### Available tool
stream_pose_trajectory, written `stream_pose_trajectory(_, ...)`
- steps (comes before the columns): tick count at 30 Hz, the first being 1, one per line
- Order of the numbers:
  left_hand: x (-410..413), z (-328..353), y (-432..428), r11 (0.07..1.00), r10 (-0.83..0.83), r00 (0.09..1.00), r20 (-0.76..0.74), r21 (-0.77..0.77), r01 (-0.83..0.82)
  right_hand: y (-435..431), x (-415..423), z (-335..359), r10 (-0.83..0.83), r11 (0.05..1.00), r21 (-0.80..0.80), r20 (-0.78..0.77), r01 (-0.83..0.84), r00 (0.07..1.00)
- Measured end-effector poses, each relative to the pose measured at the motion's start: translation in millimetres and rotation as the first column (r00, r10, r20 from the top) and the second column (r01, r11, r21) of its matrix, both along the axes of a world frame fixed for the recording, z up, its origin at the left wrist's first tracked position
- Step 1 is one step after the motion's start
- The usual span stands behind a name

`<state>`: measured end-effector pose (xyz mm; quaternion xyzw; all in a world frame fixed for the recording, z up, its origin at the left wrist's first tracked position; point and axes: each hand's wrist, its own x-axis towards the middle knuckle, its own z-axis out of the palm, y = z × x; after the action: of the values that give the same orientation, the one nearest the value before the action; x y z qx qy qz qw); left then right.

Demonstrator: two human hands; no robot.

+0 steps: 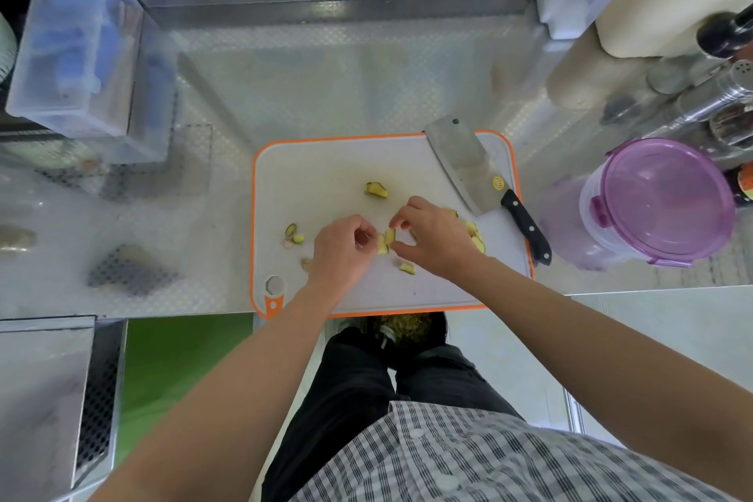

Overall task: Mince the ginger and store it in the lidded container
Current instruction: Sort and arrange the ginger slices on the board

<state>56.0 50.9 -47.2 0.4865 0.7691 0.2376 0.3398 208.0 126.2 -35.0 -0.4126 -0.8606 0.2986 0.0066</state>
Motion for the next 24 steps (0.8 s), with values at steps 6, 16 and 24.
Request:
stream_pose_trajectory(6, 1.0, 6.3, -0.4, 0.999, 0.013, 1.0, 0.018, -0.039, -0.012, -6.5, -9.2, -5.2, 0.043, 0.998, -0.049, 0.011, -0.043, 0.999)
stream_pose_trajectory(16, 2.6, 3.5, -2.7, 0.996, -0.078, 0.996, -0.034, -0.036, 0.077, -16.3, 15.3, 1.4, 0.265, 0.963, -0.1, 0.166, -0.251, 0.95)
stream_pose_trajectory(24, 0.3, 4.4, -10.7, 0.998, -0.065, 0.998, -0.019, 0.006, 0.065, -9.4, 6.2, 8.1, -0.423, 0.829, -0.457, -0.137, 0.322, 0.896)
